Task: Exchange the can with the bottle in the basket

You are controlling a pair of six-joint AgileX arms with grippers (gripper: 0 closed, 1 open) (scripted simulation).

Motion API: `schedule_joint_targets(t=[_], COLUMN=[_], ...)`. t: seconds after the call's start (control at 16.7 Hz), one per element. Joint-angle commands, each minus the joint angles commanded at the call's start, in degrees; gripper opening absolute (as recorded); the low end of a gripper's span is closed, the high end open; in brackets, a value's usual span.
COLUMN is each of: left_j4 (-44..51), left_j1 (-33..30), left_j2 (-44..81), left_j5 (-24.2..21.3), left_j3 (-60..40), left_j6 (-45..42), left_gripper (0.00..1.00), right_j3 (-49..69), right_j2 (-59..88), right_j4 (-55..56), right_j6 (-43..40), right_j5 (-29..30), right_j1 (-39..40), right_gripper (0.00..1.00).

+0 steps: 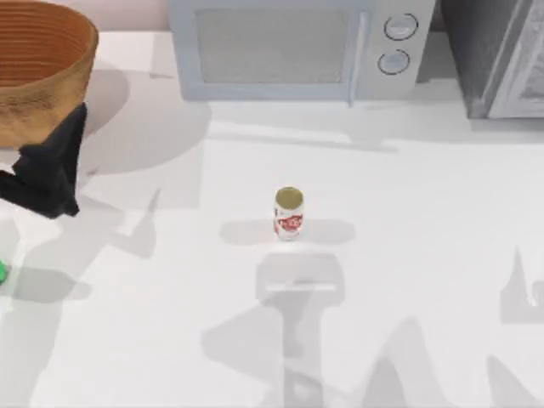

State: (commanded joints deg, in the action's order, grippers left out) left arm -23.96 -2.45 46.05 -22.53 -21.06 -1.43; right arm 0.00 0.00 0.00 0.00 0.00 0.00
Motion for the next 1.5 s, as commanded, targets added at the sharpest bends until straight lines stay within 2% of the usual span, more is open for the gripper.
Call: schedule_joint_targets(t=[0.3,0.6,1.14,1.5], left_j4=[14.66,22.94,23.64,14.25], left_j1=[1.97,2.45,2.58,7.02], left_j2=[-29.51,-44.35,-45.26,-31.89], left_j5=[13.66,21.56,22.38,19.05], left_j3=[12.58,20.13,21.09,22.65], left_j6=[0.68,1.34,1.36,-0.04], left_gripper=[1.0,1.0,1.0,1.0], right_j3=[0.0,0.0,0.0,0.0], right_j2=[0.0,0.0,0.0,0.0], right_j4=[0.0,0.0,0.0,0.0], right_j6=[0.0,0.0,0.0,0.0], right_j5=[0.0,0.0,0.0,0.0], right_j1=[0.0,0.0,0.0,0.0], right_gripper=[1.0,1.0,1.0,1.0])
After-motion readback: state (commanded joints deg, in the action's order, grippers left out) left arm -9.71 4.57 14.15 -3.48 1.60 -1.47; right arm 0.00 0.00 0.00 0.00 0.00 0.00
